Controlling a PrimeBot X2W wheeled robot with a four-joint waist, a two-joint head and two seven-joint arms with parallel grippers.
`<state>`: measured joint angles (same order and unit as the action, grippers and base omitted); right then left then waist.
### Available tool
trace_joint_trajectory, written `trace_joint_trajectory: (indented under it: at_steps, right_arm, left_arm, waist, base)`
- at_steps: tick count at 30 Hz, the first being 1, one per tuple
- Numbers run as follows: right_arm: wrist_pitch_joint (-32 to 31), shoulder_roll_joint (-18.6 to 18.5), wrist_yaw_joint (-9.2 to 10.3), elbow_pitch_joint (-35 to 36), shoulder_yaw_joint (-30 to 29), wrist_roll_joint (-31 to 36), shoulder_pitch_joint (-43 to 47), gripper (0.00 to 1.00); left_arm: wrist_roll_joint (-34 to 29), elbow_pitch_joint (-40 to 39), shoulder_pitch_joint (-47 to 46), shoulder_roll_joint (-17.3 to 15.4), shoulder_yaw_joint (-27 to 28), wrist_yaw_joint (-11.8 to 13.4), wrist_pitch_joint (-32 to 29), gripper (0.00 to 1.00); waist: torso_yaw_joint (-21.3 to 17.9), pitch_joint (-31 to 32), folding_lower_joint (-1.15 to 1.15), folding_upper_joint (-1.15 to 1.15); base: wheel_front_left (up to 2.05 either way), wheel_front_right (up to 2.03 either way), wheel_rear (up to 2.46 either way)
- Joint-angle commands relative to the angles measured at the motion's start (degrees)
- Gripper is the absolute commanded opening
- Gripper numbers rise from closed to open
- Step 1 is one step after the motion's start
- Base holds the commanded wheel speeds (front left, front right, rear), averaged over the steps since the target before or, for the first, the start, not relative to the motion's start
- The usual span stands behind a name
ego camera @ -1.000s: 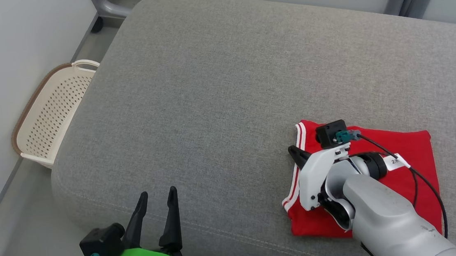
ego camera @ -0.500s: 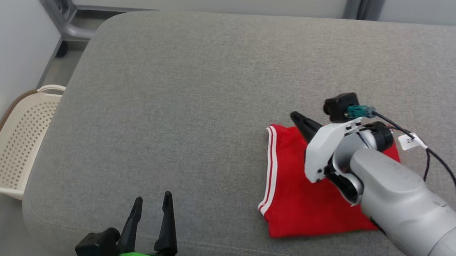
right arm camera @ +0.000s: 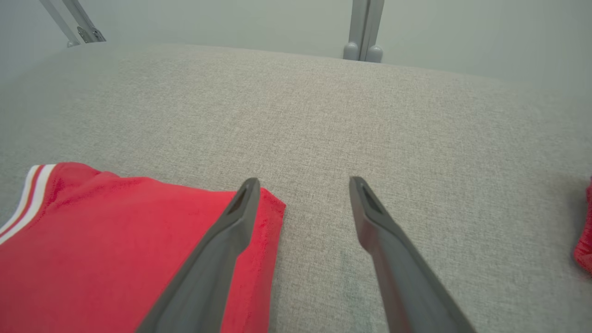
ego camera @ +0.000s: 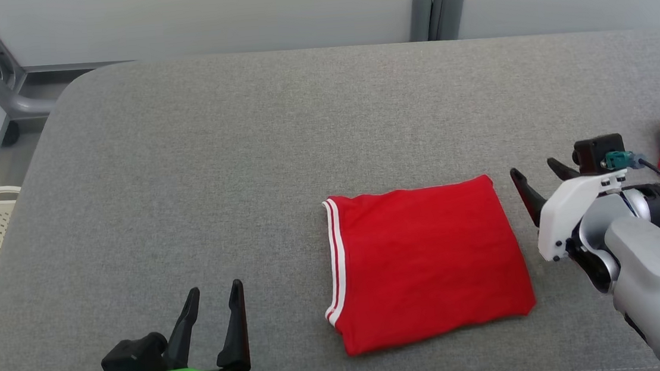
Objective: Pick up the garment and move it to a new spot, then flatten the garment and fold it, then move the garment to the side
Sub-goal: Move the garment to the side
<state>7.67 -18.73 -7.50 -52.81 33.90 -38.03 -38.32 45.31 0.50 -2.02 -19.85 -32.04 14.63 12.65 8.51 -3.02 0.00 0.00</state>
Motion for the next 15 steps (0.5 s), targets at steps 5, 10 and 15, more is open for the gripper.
trace_joint_trajectory:
  at_steps: [5, 10, 15]
  right_arm:
    - [-3.5, -1.7, 0.02, 3.0, 0.3, -2.9, 4.5, 1.0]
    - [-7.4, -1.8, 0.02, 6.6, -0.6, -7.6, 8.2, 1.0]
    - [-10.7, -1.6, 0.02, 9.0, -1.7, -11.9, 10.1, 1.0]
  left_arm:
    - [-0.7, -0.5, -0.3, -0.8, -0.1, 0.3, -0.4, 1.0]
    - [-0.7, -0.7, -0.7, -1.0, -0.1, 0.4, -0.6, 1.0]
    - [-0.7, -0.7, -1.2, -0.7, -0.2, 0.4, -0.6, 1.0]
  waist:
    - [-0.3, -0.6, 0.0, 0.0]
    - [0.9, -1.4, 0.0, 0.0]
    - [2.6, -2.2, 0.0, 0.0]
  base:
    - [0.0, 0.0, 0.0]
    - [0.0, 0.0, 0.0]
    - [0.0, 0.0, 0.0]
